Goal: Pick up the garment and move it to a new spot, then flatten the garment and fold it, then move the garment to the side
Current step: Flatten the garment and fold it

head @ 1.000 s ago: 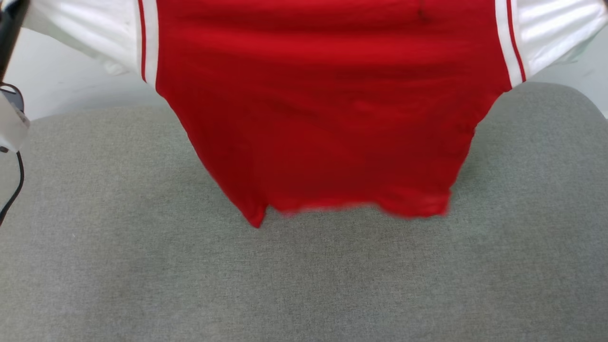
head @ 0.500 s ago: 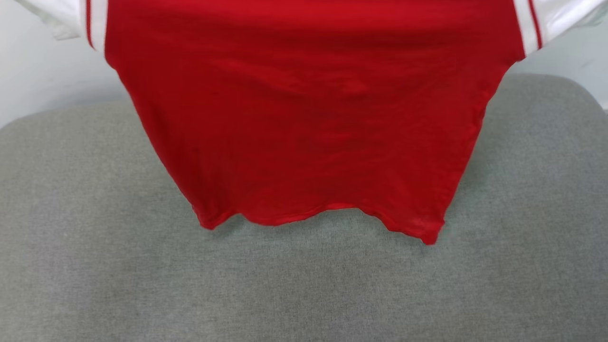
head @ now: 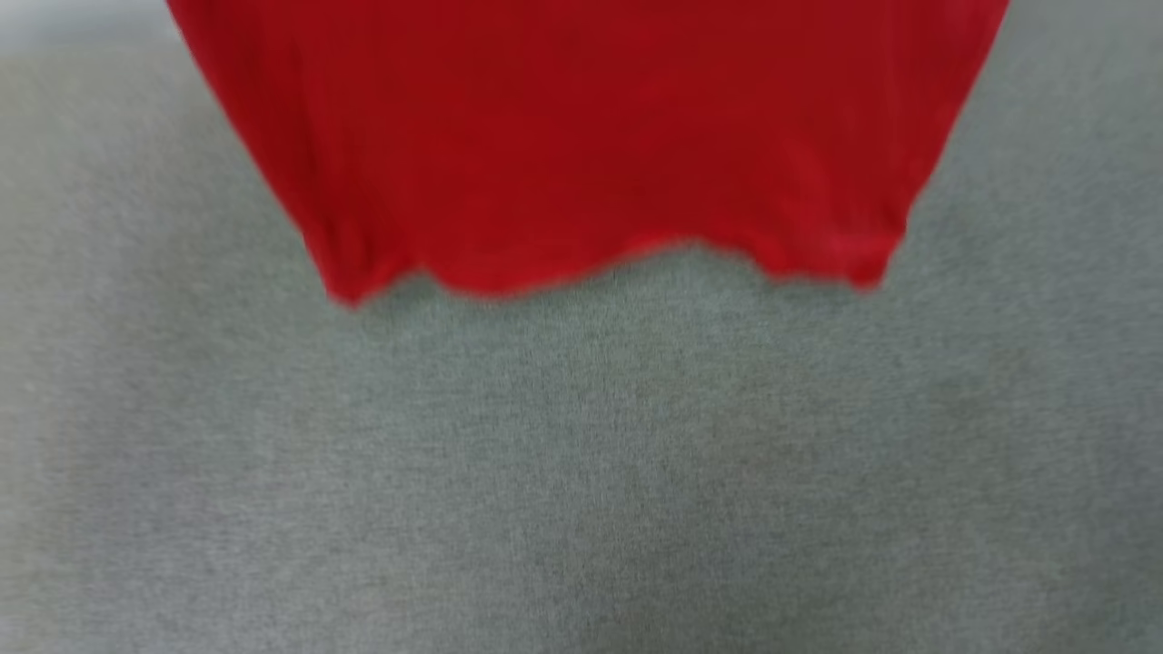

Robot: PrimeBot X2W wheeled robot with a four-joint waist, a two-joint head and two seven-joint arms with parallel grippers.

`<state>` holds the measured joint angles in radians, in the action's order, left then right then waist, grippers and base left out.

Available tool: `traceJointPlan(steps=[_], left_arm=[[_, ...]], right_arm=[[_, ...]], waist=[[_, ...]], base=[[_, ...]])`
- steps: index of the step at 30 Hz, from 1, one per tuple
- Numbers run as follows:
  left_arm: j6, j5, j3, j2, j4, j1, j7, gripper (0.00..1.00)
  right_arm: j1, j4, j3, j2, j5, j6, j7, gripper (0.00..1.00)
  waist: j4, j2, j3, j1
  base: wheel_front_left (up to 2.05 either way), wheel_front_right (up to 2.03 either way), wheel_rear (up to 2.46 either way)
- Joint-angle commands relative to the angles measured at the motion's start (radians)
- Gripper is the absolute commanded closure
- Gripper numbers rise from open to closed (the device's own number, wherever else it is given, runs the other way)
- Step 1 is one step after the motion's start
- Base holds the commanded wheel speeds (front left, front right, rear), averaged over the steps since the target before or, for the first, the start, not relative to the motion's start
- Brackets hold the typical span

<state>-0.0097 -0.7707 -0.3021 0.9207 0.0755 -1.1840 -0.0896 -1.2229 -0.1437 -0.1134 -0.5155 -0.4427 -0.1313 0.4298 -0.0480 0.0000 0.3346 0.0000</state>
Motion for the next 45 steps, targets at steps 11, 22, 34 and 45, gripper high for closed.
traceJointPlan(steps=[11,22,34,45], left_arm=[[-0.051,0.133,-0.074,-0.177,0.347,-0.457,0.105,1.0],[-0.097,0.157,-0.135,-0.291,0.618,-0.553,0.252,1.0],[-0.12,0.085,-0.25,-0.339,0.682,-0.19,0.347,1.0],[-0.12,0.007,-0.338,-0.299,0.544,0.342,0.356,1.0]], right_arm=[[-0.364,-0.314,0.019,0.086,0.174,0.001,-0.204,1.0],[-0.45,-0.548,0.042,0.189,0.261,0.001,-0.345,1.0],[-0.154,-0.647,-0.101,0.193,0.12,0.001,-0.406,1.0],[0.354,-0.461,-0.287,0.061,-0.155,0.001,-0.365,1.0]], waist=[[0.011,0.0,0.283,0.0],[0.043,0.0,0.365,0.0],[0.064,0.0,0.238,0.0],[0.069,0.0,0.023,0.0]], base=[[0.0,0.0,0.0],[0.0,0.0,0.0],[0.0,0.0,0.0],[0.0,0.0,0.0]])
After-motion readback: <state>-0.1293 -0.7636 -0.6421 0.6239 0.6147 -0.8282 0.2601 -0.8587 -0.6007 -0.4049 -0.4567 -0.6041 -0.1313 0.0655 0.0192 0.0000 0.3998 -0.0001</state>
